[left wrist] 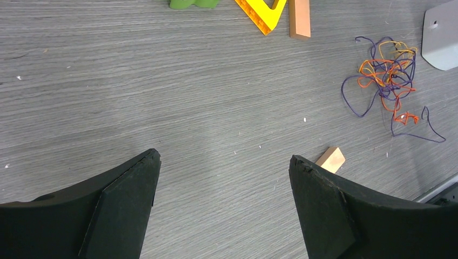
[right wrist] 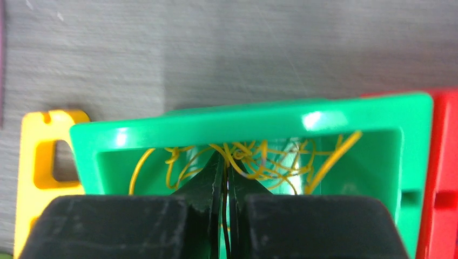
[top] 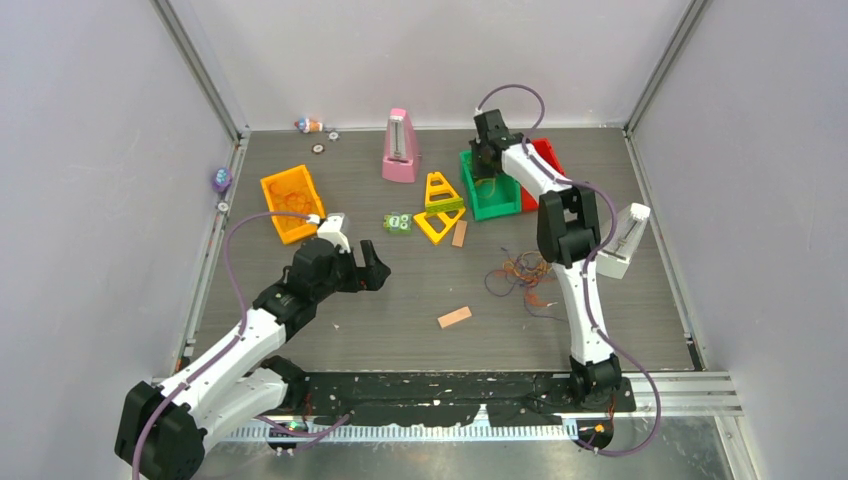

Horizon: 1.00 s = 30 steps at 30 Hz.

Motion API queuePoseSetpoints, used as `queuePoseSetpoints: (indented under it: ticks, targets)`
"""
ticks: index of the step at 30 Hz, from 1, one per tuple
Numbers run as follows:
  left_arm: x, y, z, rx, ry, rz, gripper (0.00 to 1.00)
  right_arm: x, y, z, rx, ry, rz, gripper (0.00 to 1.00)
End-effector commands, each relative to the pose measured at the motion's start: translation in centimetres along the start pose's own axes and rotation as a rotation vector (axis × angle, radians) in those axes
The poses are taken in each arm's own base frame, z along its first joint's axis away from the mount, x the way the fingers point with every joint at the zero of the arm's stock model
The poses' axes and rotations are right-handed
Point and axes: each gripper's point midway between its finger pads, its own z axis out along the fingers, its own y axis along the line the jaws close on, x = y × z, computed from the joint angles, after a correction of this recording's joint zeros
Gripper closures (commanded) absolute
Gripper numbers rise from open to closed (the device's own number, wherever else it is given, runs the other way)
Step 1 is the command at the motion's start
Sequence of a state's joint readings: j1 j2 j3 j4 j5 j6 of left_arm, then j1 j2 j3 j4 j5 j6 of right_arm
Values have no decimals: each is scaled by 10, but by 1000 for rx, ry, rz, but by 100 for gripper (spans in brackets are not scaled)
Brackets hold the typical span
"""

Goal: Untangle the cables
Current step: Place the cable in the bin.

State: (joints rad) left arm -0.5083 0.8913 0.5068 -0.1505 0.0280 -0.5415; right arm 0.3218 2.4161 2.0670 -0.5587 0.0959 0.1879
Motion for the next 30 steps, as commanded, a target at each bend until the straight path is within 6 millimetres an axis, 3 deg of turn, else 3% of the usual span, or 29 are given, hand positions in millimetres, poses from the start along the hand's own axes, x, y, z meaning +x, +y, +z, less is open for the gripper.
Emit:
queuePoseSetpoints:
  ticks: [1,4,6,7,9,14,17,23,30]
  targets:
    - [-24,-10,-7,22,-59,19,10,-41,24,-5,-95,-61,31,90]
    - [-23,-9,-9,18,-56,25,10,-47,25,5,-99,-77,52,84]
    - [-23,-9,-10,13,-53,30,10,-53,29,4,-130,-89,66,66]
    - [-23,-8,-11,12,-54,33,10,-53,29,4,-135,-89,76,51]
    - [-23,-8,-11,9,-51,34,9,-59,31,-6,-147,-105,83,42]
    - [-24,-11,-11,19,-44,36,9,-69,29,-36,-154,-159,77,36]
    - [-27,-13,-12,26,-50,37,9,-85,28,-68,-156,-206,67,36]
    - [-27,-14,-13,33,-53,38,9,-94,16,-113,-121,-262,57,30]
    - [-26,-16,-16,46,-45,50,7,-70,3,-144,-92,-257,35,22]
